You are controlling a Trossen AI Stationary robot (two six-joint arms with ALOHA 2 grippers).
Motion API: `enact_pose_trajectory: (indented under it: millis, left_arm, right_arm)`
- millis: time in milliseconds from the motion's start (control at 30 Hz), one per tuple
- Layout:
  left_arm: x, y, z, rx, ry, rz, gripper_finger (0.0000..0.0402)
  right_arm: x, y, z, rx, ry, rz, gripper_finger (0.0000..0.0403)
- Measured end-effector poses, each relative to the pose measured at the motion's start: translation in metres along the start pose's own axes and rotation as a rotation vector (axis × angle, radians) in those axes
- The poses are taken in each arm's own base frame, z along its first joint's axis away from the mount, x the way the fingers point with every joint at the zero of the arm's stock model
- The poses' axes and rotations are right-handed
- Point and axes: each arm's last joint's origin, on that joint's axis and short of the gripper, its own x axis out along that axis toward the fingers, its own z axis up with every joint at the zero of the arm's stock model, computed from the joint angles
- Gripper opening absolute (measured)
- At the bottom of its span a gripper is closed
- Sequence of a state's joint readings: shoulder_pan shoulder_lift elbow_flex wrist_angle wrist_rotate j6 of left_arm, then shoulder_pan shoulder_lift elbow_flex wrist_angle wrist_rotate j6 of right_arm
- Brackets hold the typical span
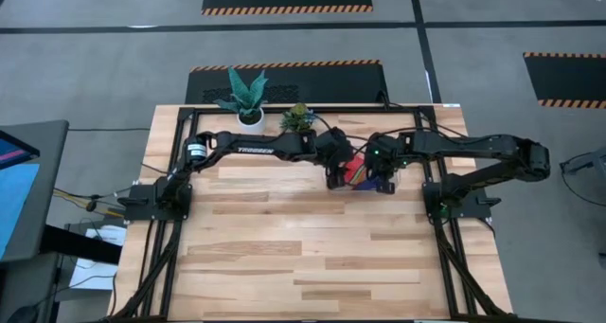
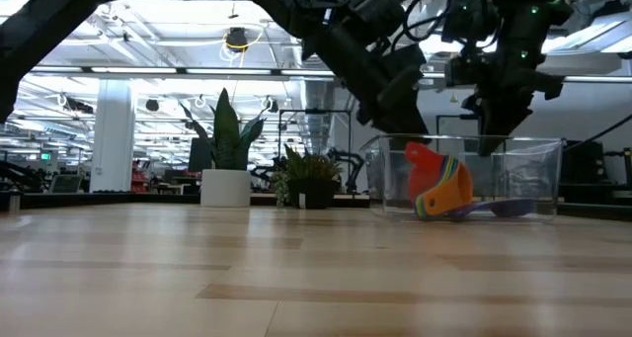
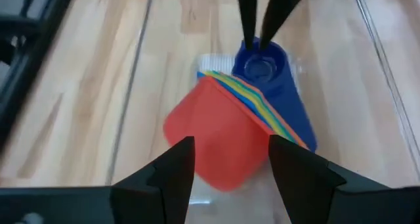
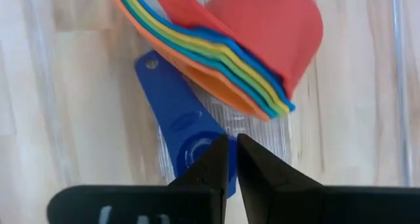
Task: Nest measuring cups in basket
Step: Adjust the nested measuring cups in the transparent bin
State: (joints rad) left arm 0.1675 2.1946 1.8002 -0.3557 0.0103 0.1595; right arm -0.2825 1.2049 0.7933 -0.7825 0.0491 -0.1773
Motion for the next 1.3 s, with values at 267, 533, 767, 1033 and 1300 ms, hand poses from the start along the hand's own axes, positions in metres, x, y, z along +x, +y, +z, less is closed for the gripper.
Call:
enact_pose_trajectory:
  millis: [267,533,767,1033,1300]
  left_arm:
    - [0.000,0.017,-0.005,0.044,0.035,0.053,0.0180]
    - [0.001,0.021,-0.015,0.070,0.077,-0.036,0.0114]
    - [0.001,0.021,-0.013,0.116,0.063,-0.012,0.0025]
    - [0.001,0.026,-0.015,0.130,0.074,0.013,0.0002]
    - [0.016,0.021,-0.022,0.100,0.079,-0.006,0.0000]
  right_arm:
    - [0.007,-0.004,-0.005,0.103,-0.010,0.040,0.0053]
    - [0.007,-0.004,-0.005,0.116,-0.012,0.068,0.0053]
    - [0.007,-0.004,-0.002,0.135,-0.041,0.065,0.0053]
    - [0.007,-0.004,-0.001,0.156,-0.051,0.084,0.0053]
    - [0.010,-0.003,-0.002,0.159,-0.030,0.089,0.0053]
